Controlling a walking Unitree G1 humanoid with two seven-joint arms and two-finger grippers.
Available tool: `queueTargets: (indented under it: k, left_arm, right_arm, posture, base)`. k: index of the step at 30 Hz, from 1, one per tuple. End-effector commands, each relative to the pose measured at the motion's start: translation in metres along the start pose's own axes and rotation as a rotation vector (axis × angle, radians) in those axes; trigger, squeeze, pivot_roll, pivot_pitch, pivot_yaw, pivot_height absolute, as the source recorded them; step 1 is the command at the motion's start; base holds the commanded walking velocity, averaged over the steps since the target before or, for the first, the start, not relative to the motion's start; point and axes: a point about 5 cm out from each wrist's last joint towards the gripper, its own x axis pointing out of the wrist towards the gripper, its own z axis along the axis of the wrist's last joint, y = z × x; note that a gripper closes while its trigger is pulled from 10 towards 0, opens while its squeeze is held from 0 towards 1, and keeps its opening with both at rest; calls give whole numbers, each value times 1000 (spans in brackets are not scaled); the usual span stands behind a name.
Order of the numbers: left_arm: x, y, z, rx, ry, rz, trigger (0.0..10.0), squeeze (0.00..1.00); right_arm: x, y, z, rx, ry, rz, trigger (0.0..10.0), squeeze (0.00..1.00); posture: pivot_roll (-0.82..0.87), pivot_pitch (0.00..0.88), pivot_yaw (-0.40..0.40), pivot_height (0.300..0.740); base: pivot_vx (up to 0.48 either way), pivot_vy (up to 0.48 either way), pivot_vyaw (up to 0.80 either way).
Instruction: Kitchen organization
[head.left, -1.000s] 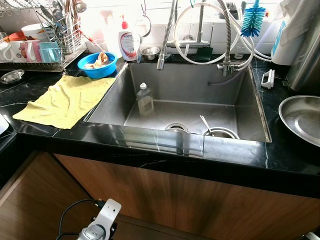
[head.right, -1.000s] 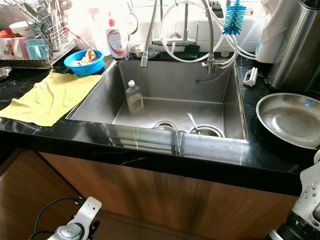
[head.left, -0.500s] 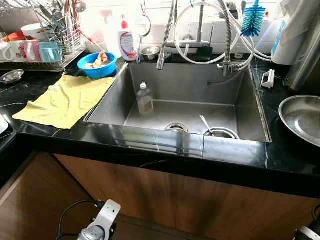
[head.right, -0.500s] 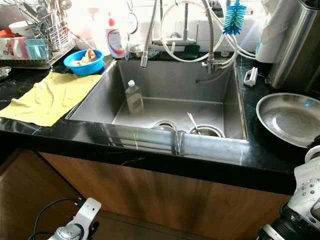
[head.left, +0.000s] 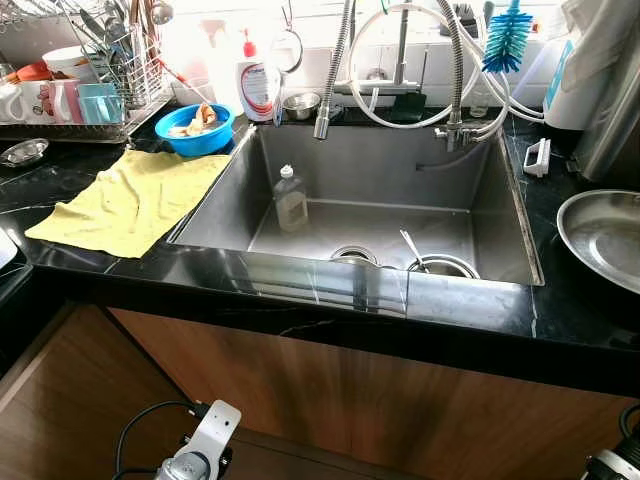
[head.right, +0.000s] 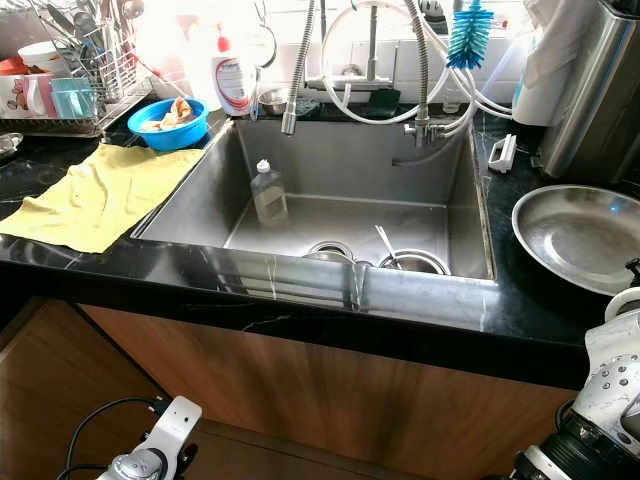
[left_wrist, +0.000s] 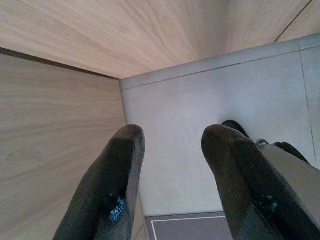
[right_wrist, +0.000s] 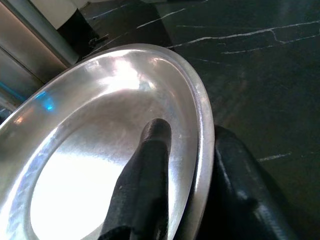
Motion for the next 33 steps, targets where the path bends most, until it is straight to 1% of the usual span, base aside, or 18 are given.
queueTargets:
  k: [1,6,10,11,13,14,16,17,18,21,22,23,24,27,29,30,31,33]
  left_arm:
    - [-2,4,-9,-7,30,11,10000,0]
    - [-2,4,-10,-9,33,12,10000,0]
    - [-2,4,-11,-9,35,13,10000,0]
    - [-2,4,-11,-8,36,14,10000,0]
    - [-2,4,-11,-8,36,14,10000,0]
    - [-2,3,-11,-10,36,14,10000,0]
    - [-2,3,-12,-10,35,14,10000,0]
    - [-2,3,-12,-12,35,14,10000,0]
    - [-2,2,-11,-12,33,13,10000,0]
    - [-2,1,-11,-12,32,12,10000,0]
    - [-2,1,-10,-11,31,11,10000,0]
    - [-2,0,-10,-11,30,11,10000,0]
    - [-2,0,-10,-12,29,11,10000,0]
    - [-2,0,-9,-16,27,12,10000,0]
    - [-1,-1,-9,-18,27,8,10000,0]
    - [-1,-1,-9,-18,27,8,10000,0]
    - [-1,-1,-9,-28,26,11,10000,0]
    - [-1,-1,-9,-28,26,13,10000,0]
  right_arm:
    - [-1,8,0,4,1,26,0,0]
    - [-2,12,1,4,-7,45,0,0]
    - [-6,30,-1,-2,5,176,0,0]
    - [-9,39,-1,0,-1,245,0,0]
    - [-11,47,-2,0,-1,299,0,0]
    - [-15,56,-1,-15,-13,358,0,0]
    - [-20,66,0,-4,-22,426,0,0]
    - [-25,75,1,-1,-26,489,0,0]
    - [-27,81,1,-1,-33,515,0,0]
    - [-27,85,-1,-17,-27,540,0,0]
    - [-28,93,-7,-90,-6,602,9569,0]
    - [-29,96,-9,-120,1,628,9569,0]
    - [-29,99,-12,-148,9,651,10000,0]
    - [-29,107,-21,-223,19,697,10000,0]
    - [-28,122,-33,-335,25,760,10000,0]
    - [-28,122,-33,-335,25,760,10000,0]
    - [-31,131,-36,-374,24,820,10000,0]
    - [-32,137,-39,-417,18,859,10000,0]
  posture:
    - [-132,0,78,740]
    - [-130,0,75,740]
    - [-132,0,75,740]
    - [-131,0,75,740]
    - [-131,0,75,740]
    - [-130,0,73,740]
    - [-128,0,70,740]
    - [-128,0,69,740]
    - [-130,0,68,740]
    - [-130,0,68,740]
    - [-131,0,63,740]
    - [-131,0,63,740]
    - [-128,0,60,740]
    - [-129,0,58,740]
    - [-127,0,56,740]
    - [-127,0,56,740]
    - [-130,0,53,740]
    - [-130,0,53,740]
  base:
    - [0,0,0]
    - [0,0,0]
    - [0,0,0]
    - [0,0,0]
    - [0,0,0]
    - [0,0,0]
    - [0,0,0]
    - [0,0,0]
    - [0,0,0]
    - [0,0,0]
    - [0,0,0]
    - [0,0,0]
    - [0,0,0]
    - [0,0,0]
    - [0,0,0]
    - [0,0,0]
    - [0,0,0]
    - [0,0,0]
